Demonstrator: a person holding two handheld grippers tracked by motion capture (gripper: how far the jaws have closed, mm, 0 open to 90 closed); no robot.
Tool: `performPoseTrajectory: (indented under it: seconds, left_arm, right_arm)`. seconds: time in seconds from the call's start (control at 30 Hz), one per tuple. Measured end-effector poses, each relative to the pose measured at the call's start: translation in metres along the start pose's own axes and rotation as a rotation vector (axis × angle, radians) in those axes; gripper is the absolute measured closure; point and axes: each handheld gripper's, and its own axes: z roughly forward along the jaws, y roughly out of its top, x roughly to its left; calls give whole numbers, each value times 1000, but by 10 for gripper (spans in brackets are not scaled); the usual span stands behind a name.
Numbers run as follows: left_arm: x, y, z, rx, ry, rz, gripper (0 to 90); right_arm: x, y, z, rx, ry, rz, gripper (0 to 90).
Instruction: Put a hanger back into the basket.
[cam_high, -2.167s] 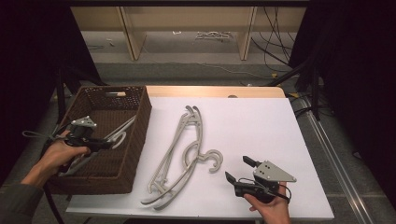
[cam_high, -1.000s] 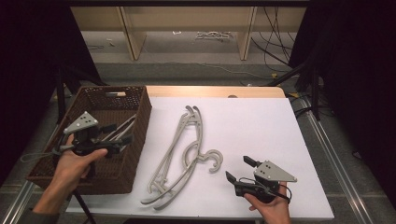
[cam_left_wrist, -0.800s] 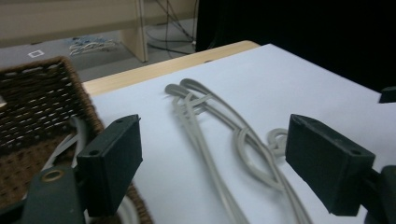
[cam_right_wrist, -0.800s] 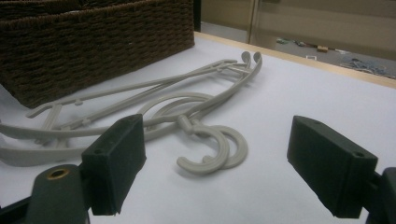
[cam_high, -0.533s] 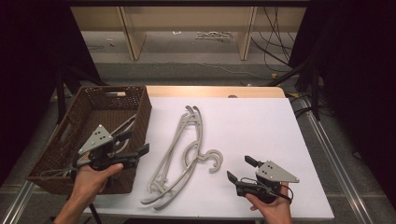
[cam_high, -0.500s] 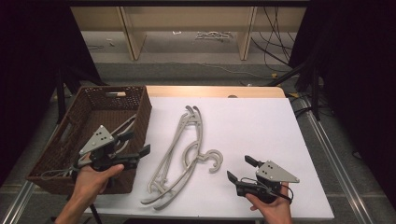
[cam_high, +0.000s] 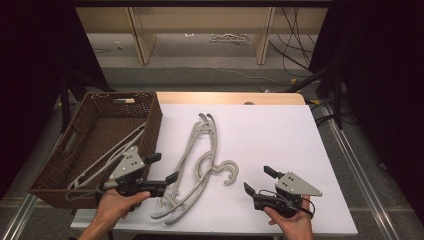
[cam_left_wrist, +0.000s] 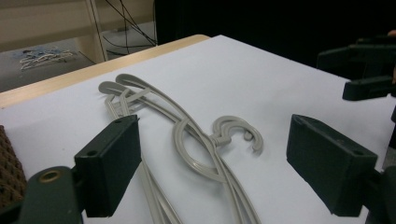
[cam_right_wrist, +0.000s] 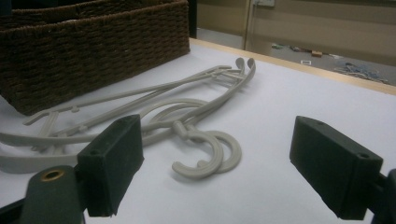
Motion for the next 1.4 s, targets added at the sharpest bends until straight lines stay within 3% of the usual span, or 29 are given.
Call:
performPoseTrajectory:
  seconds: [0.1, 0.2, 0.6, 0.77, 0.8, 0.83, 1.0, 1.07, 1.1, 1.17, 1.4]
  left_arm:
    - [-3, -5, 5, 15, -11, -6, 178]
    - [-5, -7, 9, 40, -14, 20, 177]
    - [-14, -16, 33, 104, -37, 55, 180]
    - [-20, -19, 48, 147, -53, 77, 177]
    - [-22, -19, 51, 156, -55, 76, 177]
    - [-22, -19, 55, 162, -60, 85, 177]
    - [-26, -17, 76, 220, -83, 133, 182]
    - [-28, -19, 86, 224, -87, 129, 188]
    - [-27, -18, 89, 246, -90, 156, 193]
    - [-28, -19, 96, 253, -85, 166, 202]
    - [-26, -17, 111, 307, -89, 177, 227]
  right_arm:
    - [0, 0, 0, -3, 2, -1, 175]
    - [0, 0, 1, -10, 5, 0, 174]
    - [2, 1, 1, -3, -2, -5, 175]
    - [2, 0, 1, 0, -3, -5, 175]
    - [2, 1, -1, 28, 2, 3, 175]
    - [2, 0, 1, 7, 4, 2, 175]
    - [3, 0, 1, 9, 1, 6, 175]
    - [2, 0, 1, 7, 3, 8, 175]
    - [3, 0, 1, 3, 12, 15, 175]
    - [2, 0, 1, 7, 7, 10, 175]
    - [2, 0, 1, 8, 8, 7, 175]
